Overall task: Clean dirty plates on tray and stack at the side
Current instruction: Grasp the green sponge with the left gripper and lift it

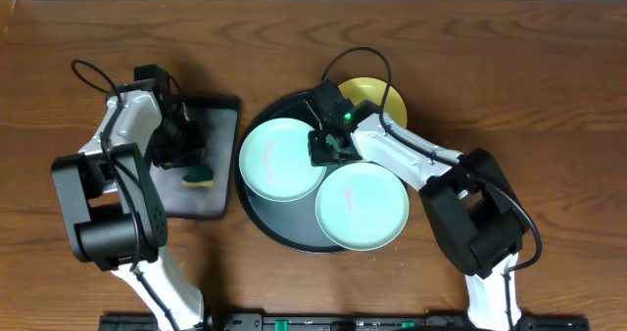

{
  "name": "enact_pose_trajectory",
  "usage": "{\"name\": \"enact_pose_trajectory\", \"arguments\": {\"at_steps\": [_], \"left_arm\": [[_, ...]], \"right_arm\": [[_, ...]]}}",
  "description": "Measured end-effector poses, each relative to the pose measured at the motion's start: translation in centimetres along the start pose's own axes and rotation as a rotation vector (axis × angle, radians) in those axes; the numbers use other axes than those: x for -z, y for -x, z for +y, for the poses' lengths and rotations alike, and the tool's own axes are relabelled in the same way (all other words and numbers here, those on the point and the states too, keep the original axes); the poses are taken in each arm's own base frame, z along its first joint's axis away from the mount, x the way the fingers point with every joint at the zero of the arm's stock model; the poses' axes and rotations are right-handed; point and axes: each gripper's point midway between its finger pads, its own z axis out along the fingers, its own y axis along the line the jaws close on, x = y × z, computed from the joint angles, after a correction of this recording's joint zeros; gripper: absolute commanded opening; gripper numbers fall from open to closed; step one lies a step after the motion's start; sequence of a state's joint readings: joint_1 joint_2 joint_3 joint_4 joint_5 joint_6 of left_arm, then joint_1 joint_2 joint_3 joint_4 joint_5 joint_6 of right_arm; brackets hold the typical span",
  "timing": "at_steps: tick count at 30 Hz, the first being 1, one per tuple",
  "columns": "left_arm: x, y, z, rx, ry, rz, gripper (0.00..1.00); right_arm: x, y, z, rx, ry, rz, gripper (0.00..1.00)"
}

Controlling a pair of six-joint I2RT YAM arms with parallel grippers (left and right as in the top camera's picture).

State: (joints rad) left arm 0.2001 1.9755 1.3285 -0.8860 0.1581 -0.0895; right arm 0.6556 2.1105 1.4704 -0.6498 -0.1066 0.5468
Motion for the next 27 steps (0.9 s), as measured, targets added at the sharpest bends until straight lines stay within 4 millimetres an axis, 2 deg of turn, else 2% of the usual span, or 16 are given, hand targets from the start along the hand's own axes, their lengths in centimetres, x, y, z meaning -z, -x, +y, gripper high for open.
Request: {"name": "enact_pose_trajectory", "arguments": {"at_steps": [3,6,10,13,16,20,27], "left_arm": [[1.4,-0.2,-0.1,0.005,0.002,-0.018,0.07],[4.3,0.0,-0.9,-0.006,-0.009,-0.095,0.07],[8.5,0.0,-3.8,-0.064,-0.044,-0.216,0.07],[9.6,-0.6,-6.5,-0.124,-0.076,-0.245,0.08],[8.9,-1.5,-8.9,-0.169,-0.091,-0.225,0.07],[6.7,-2.8,-11.2,-0.195,-0.101,-0.185,0.07],[1.7,-3.7,-12.8,-0.181,-0.088,-0.122,0.07]], "right_arm": [[0.0,0.0,0.0,0.000,0.000,0.000,0.01],[0.0,0.0,0.0,0.000,0.000,0.000,0.01],[0.0,0.0,0.0,0.000,0.000,0.000,0.01],[0.0,0.0,0.0,0.000,0.000,0.000,0.01],[0.0,0.0,0.0,0.000,0.001,0.000,0.01],[0.0,0.0,0.0,0.000,0.001,0.000,0.01],[0.0,0.0,0.0,0.000,0.001,0.000,0.01]]}}
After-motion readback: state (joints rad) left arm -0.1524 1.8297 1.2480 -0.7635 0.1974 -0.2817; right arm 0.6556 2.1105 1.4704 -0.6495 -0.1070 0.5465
